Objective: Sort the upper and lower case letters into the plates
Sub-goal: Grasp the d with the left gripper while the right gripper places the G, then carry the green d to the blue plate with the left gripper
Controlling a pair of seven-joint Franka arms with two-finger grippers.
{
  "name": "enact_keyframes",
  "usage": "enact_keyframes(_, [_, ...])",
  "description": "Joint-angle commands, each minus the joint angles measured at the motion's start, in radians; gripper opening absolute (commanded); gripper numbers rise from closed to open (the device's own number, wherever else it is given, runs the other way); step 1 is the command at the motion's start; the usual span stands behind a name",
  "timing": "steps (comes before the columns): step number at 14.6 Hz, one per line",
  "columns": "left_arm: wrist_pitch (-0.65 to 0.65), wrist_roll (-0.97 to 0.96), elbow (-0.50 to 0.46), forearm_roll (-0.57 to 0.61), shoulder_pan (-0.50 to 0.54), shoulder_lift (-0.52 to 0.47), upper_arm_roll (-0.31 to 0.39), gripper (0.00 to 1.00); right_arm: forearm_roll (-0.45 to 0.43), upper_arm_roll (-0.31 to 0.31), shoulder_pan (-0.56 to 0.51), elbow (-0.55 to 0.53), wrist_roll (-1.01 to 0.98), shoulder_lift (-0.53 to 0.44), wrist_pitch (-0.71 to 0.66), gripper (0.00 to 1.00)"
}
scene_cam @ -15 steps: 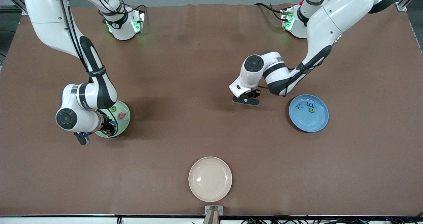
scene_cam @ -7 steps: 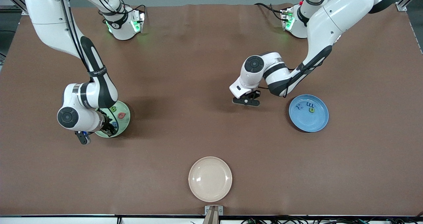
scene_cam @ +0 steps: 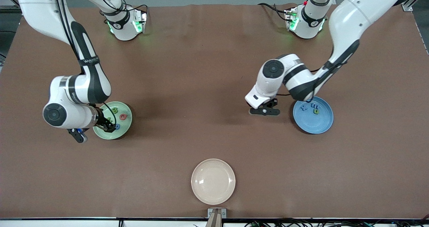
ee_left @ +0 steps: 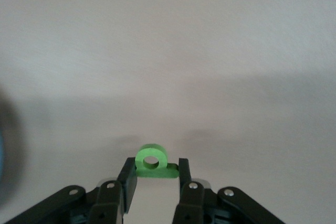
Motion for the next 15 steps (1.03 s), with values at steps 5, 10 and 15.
enact_keyframes(5, [-0.056, 0.310, -0.052, -0.006, 0.382, -0.017, -0.134, 0.10, -0.007, 0.014, -0.056, 0.042, -0.556, -0.154, -0.260, 1.00])
enact_keyframes(10, [-0.041, 0.481, -0.072, 0.013, 0.514, 0.003, -0.105, 0.10, -0.019, 0.012, -0.105, 0.215, -0.743, -0.155, -0.459, 1.00])
enact_keyframes(15, [0.048, 0.529, -0.064, 0.085, 0.511, 0.039, -0.001, 0.10, -0.005, 0.012, -0.195, 0.366, -0.871, -0.149, -0.543, 1.00])
